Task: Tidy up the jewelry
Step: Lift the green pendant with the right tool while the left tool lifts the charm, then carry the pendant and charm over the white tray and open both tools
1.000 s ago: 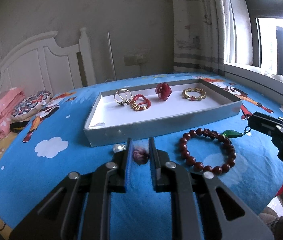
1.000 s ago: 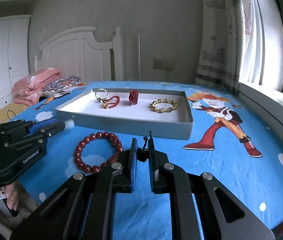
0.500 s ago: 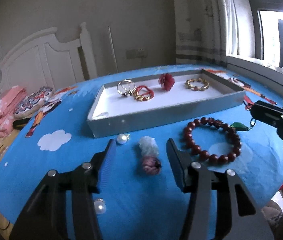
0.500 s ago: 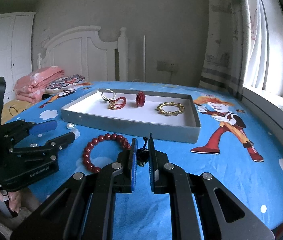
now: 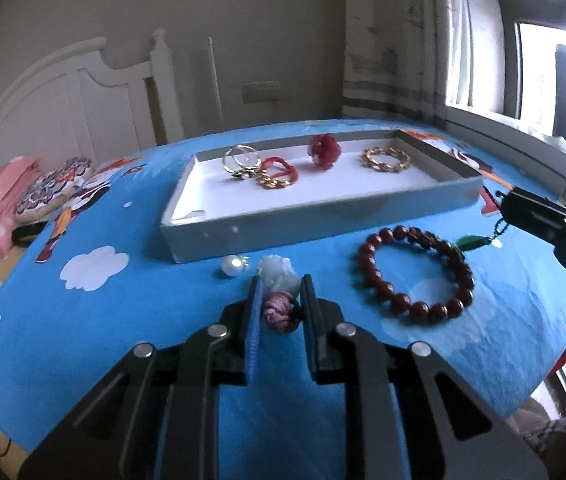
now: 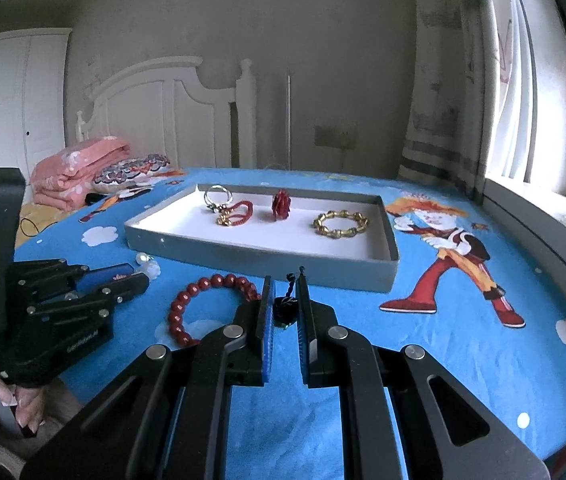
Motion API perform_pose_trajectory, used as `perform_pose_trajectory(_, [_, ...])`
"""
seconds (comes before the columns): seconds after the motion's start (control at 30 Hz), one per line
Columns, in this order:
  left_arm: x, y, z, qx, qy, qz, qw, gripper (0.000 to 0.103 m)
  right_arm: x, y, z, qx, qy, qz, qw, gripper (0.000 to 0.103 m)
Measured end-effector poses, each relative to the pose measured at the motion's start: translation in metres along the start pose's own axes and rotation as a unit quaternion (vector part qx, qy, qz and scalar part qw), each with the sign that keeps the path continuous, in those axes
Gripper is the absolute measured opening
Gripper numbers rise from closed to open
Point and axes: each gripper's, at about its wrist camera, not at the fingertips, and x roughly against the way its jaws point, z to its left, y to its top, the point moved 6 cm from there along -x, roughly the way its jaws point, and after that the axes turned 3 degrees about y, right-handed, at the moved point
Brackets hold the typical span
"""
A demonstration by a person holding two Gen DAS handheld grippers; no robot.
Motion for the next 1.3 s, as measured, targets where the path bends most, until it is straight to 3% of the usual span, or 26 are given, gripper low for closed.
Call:
perform_pose_trajectory(0.87, [0.038, 0.019, 0.011, 0.005, 0.031, -0.038, 0.9988, 0.018, 0.026, 0.033, 0.026, 0.035, 0.009, -0.045, 0.998, 0.01])
perform_pose_trajectory(1.3, [0.018, 0.039, 0.016, 0.023, 0.011, -0.014, 0.9996, 0.016, 0.011, 0.062, 0.01, 0.043, -0.011, -0.056, 0.997, 0.01])
